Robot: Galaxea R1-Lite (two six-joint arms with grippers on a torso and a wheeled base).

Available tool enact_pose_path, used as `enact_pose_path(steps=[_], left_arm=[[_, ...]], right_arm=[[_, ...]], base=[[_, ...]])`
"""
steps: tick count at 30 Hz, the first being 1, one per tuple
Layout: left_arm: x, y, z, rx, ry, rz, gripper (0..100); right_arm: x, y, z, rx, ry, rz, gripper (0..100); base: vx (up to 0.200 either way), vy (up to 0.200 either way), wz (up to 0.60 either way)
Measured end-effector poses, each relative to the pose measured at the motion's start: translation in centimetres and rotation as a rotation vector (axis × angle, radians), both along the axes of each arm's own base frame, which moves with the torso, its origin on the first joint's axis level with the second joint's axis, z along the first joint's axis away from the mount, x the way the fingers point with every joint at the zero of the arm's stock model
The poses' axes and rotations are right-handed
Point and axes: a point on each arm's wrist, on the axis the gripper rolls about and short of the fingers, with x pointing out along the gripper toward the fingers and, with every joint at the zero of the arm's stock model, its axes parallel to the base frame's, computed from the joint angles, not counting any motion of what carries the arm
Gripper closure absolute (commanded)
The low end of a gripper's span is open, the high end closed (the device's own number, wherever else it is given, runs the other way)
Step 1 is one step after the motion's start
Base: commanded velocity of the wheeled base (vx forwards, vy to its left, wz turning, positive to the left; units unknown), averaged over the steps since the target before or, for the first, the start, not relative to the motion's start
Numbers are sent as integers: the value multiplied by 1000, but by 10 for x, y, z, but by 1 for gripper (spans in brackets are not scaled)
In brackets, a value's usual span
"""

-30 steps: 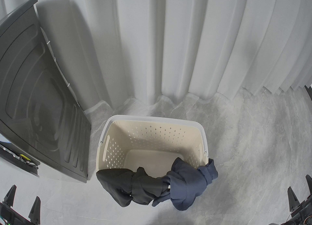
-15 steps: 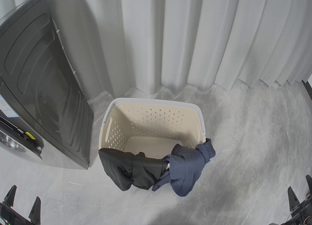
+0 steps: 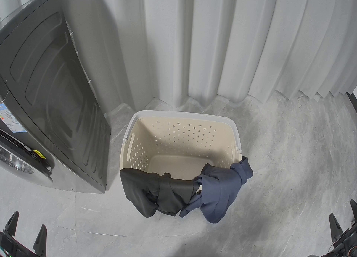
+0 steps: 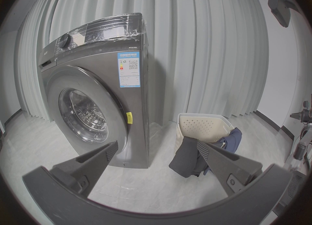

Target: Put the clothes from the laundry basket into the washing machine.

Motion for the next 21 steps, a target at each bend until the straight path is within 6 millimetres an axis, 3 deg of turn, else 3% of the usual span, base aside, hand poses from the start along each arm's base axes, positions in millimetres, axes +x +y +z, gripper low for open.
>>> enact_pose_path(steps=[13,16,21], left_arm=[[0,0,0,0,1,0,0],[0,0,0,0,0,0,0],[0,0,0,-1,2,-1,0]], right_arm=[[0,0,0,-1,0,2,0],[0,0,0,-1,1,2,0],[0,0,0,-1,0,1,0]], base=[[0,200,0],[0,0,0],[-200,0,0]])
